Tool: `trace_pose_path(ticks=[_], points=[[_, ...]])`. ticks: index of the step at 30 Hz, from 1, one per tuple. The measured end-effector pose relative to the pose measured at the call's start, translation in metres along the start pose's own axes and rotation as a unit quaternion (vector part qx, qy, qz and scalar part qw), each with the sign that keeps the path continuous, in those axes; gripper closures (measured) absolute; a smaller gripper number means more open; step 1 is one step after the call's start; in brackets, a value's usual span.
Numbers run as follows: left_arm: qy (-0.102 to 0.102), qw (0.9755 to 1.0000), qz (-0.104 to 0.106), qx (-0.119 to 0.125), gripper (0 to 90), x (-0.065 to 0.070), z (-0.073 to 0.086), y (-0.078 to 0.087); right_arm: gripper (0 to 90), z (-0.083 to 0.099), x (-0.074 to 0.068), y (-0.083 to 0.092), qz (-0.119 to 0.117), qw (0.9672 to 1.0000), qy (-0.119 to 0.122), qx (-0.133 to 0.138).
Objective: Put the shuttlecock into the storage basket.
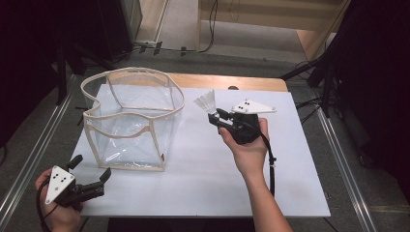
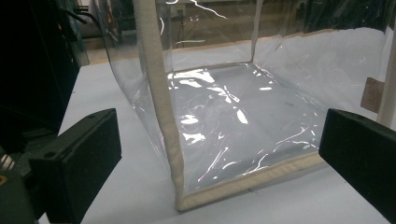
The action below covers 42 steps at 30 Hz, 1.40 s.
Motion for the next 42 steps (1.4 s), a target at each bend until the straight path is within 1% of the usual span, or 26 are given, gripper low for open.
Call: trace_pose_path(ticks=[5,11,15,22,25,30,42], points=[[-0.003,1.0000,0.000,0.000,0.0,0.000,0.000,-0.001,63.1,-0.005,-0.001,0.000,-0.001,1.0000,0.002,0.004],[0.000,1.0000,0.000,-0.001,0.0,0.000,0.000,0.000,63.1,-0.010,-0.001,0.000,-0.001,1.0000,0.002,0.005],[0.000,1.0000,0.000,0.000,0.0,0.000,0.000,0.000,63.1,-0.013,-0.003,-0.002,-0.002,1.0000,0.006,0.006],[0.003,1.0000,0.001,0.001,0.0,0.000,0.000,0.000,63.1,-0.020,-0.008,-0.006,-0.006,0.9999,0.011,0.007],[0.004,1.0000,0.001,0.001,0.0,0.000,0.000,0.000,63.1,-0.025,-0.011,-0.007,-0.007,0.9998,0.016,0.012],[0.004,1.0000,0.001,0.001,0.0,0.000,0.000,0.000,63.1,-0.031,-0.015,-0.009,-0.010,0.9997,0.017,0.016],[0.004,1.0000,0.001,0.001,0.0,0.000,0.000,0.000,63.1,-0.035,-0.024,-0.016,-0.022,0.9993,0.021,0.021]])
Point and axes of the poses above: each handheld gripper's, and its own axes: y roughly backward along the jaws, z roughly out of its underside, x roughly to its right, the point moved 9 cm from there along -y, roughly forward along the jaws, and after that the axes turned 1 degree about y, right-handed, at the moved point
